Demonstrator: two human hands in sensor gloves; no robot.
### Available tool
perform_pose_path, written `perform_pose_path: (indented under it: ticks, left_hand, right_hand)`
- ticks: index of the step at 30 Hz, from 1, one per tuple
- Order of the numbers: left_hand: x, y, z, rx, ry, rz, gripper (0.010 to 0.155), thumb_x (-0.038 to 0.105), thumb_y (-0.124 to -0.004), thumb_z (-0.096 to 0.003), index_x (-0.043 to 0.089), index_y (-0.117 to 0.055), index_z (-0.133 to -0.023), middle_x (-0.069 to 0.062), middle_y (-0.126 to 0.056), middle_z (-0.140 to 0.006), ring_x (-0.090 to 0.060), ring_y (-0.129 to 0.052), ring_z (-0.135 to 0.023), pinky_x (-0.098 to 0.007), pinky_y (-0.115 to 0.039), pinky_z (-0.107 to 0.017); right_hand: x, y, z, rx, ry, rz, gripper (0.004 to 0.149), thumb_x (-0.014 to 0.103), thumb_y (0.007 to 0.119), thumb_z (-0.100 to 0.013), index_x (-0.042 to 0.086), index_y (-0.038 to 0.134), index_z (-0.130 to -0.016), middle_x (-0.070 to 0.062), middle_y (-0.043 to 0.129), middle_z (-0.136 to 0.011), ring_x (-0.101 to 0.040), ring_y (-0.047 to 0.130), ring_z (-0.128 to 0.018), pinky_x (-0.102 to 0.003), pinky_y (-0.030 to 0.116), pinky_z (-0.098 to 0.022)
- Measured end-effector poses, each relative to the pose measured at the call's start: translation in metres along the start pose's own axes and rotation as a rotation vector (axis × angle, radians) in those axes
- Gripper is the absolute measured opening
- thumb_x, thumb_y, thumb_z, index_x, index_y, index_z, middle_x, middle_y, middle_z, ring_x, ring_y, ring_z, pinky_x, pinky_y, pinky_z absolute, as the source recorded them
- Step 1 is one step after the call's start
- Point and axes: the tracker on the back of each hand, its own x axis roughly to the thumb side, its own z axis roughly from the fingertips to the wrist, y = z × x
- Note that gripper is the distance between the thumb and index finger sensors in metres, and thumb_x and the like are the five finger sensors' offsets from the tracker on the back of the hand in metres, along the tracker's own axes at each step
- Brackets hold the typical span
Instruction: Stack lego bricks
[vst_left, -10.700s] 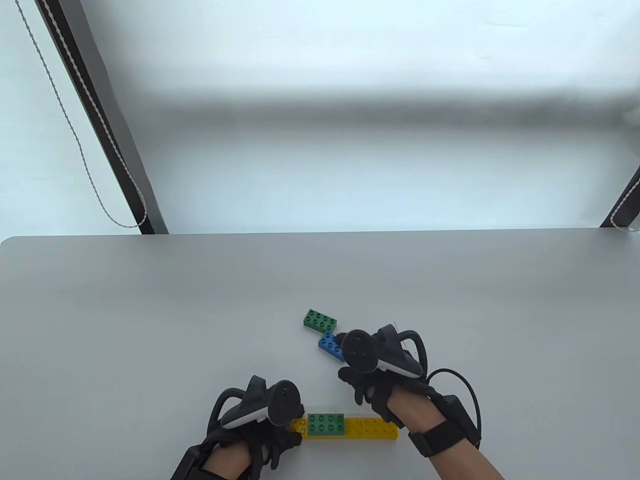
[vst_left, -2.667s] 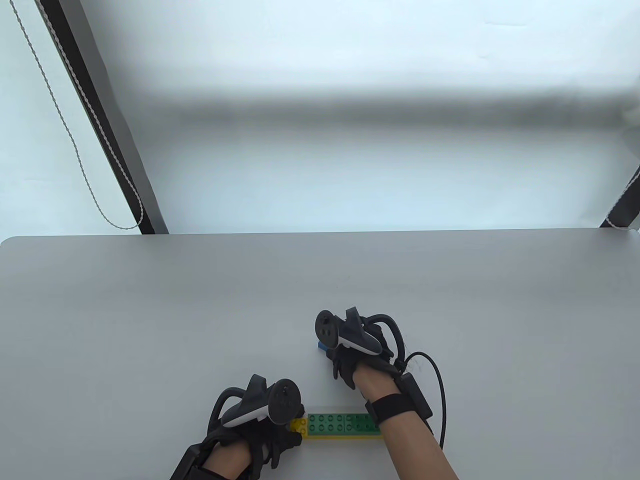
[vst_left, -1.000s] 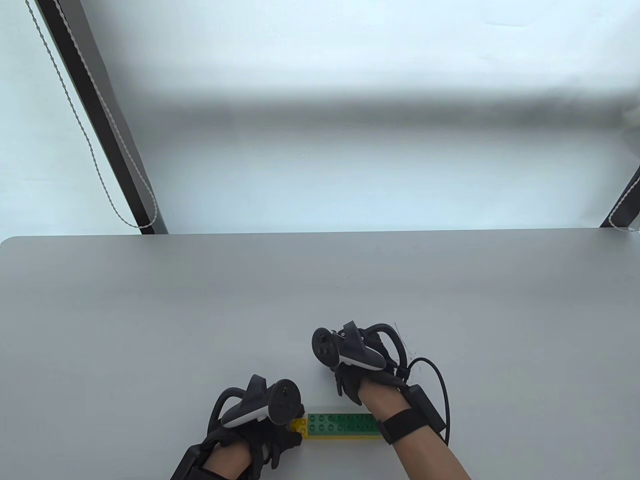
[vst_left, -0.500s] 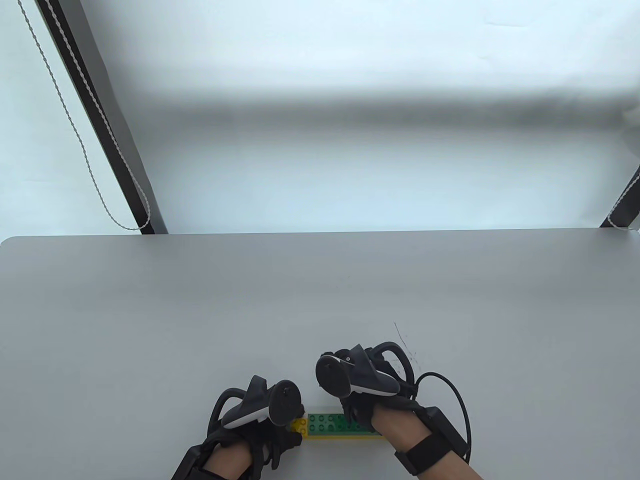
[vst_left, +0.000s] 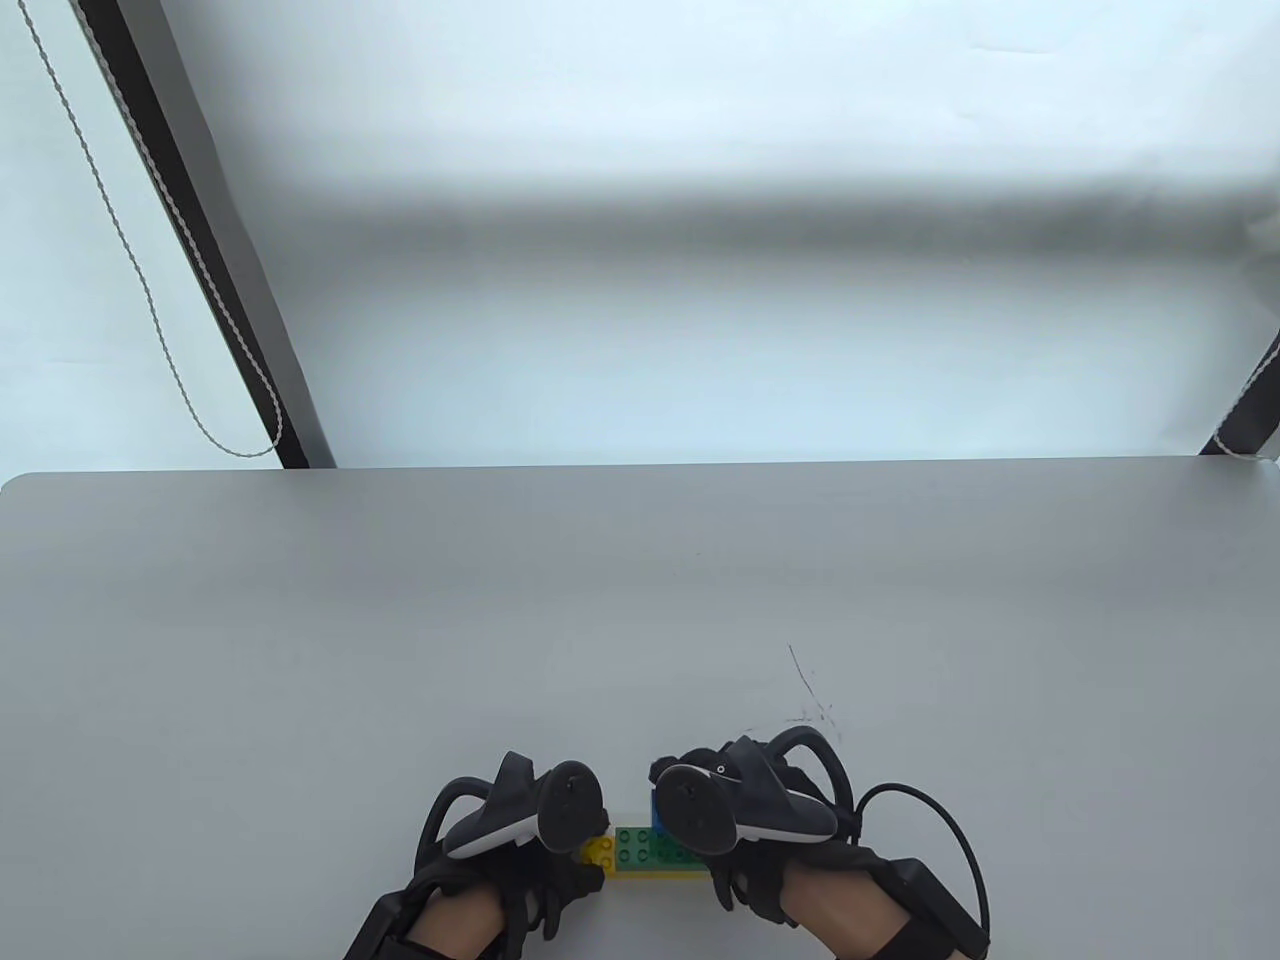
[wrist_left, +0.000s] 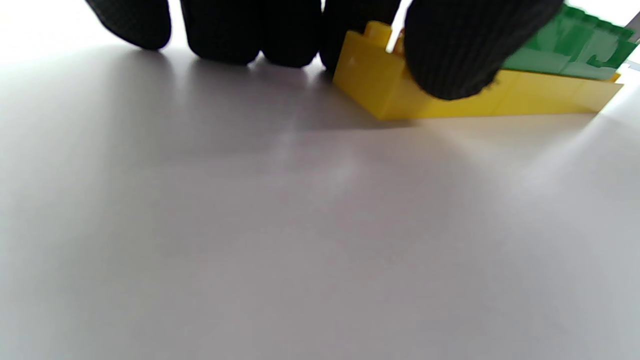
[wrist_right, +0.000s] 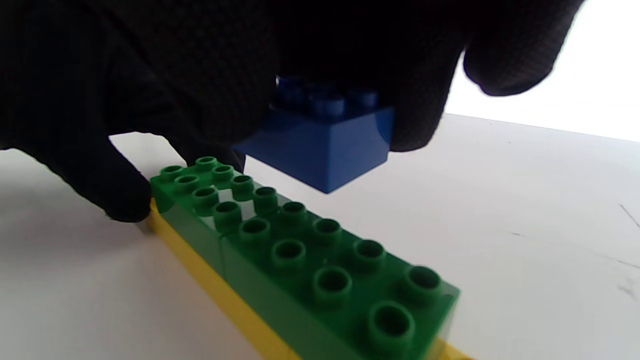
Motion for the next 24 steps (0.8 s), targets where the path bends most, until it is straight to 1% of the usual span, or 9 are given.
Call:
perform_pose_path:
  ticks: [12, 24]
  left_hand:
    - [0.0, 0.0, 0.0, 0.0, 0.001, 0.001, 0.064, 0.054, -0.08, -0.038, 0.032, -0.062, -0.095, -0.003, -0.059, -0.104, -0.03, -0.061, -0.092, -0.06, -0.057, -0.07]
    - [0.0, 0.0, 0.0, 0.0, 0.001, 0.001, 0.064, 0.054, -0.08, -0.0381, 0.032, -0.062, -0.095, -0.003, -0.059, -0.104, -0.03, -0.061, -0.092, -0.06, -0.057, -0.07]
  right_hand:
    - [0.01, 0.006, 0.01, 0.017, -0.037, 0.003, 0.066, 0.035, 0.095, -0.029, 0.015, 0.073, -0.088, -0.009, 0.091, -0.083, -0.033, 0.1, -0.066, -0.058, 0.078, -0.054]
    - [0.01, 0.016, 0.008, 0.034, -0.032, 0.019, 0.067, 0.035, 0.096, -0.029, 0.015, 0.073, -0.088, -0.01, 0.091, -0.082, -0.033, 0.1, -0.065, -0.058, 0.079, -0.054]
